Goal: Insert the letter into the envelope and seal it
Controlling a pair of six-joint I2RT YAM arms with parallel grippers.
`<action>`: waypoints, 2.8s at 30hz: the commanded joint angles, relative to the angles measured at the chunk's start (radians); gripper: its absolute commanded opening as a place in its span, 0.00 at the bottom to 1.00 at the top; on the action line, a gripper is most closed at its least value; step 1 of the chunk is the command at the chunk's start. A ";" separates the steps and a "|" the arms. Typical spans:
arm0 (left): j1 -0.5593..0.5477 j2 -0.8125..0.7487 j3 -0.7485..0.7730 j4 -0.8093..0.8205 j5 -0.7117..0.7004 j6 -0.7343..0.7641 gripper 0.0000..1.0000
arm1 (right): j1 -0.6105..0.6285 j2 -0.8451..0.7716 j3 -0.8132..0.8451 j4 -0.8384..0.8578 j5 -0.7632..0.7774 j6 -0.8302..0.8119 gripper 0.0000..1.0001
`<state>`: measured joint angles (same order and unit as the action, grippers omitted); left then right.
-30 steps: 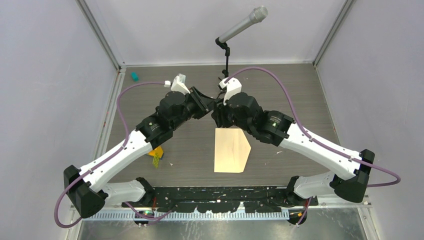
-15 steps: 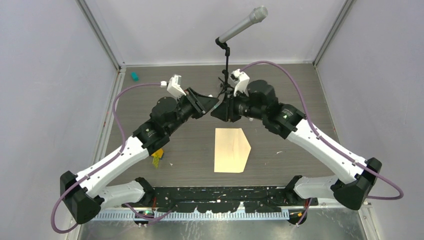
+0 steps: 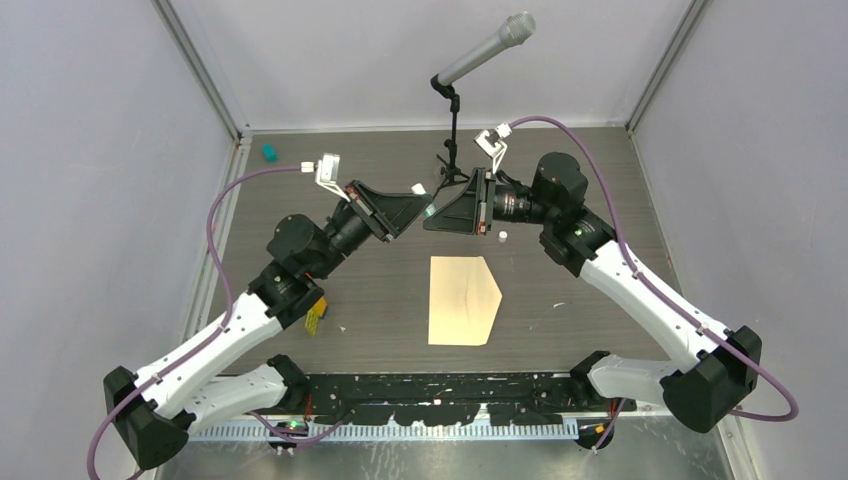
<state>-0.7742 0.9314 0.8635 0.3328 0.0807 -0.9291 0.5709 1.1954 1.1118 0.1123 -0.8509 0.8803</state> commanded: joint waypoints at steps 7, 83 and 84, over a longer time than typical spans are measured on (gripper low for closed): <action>-0.006 0.032 0.056 0.004 0.086 0.032 0.00 | -0.053 -0.061 0.076 -0.172 0.150 -0.102 0.07; -0.009 -0.008 -0.034 0.323 0.340 0.092 0.00 | 0.146 -0.085 0.141 -0.221 0.137 -0.229 0.13; -0.008 -0.014 -0.036 0.310 0.331 0.099 0.00 | 0.146 -0.088 0.145 -0.233 0.149 -0.234 0.13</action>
<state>-0.7757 0.9611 0.8345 0.5236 0.2958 -0.8909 0.7292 1.1374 1.2427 -0.1913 -0.6491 0.5602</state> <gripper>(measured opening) 0.244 0.286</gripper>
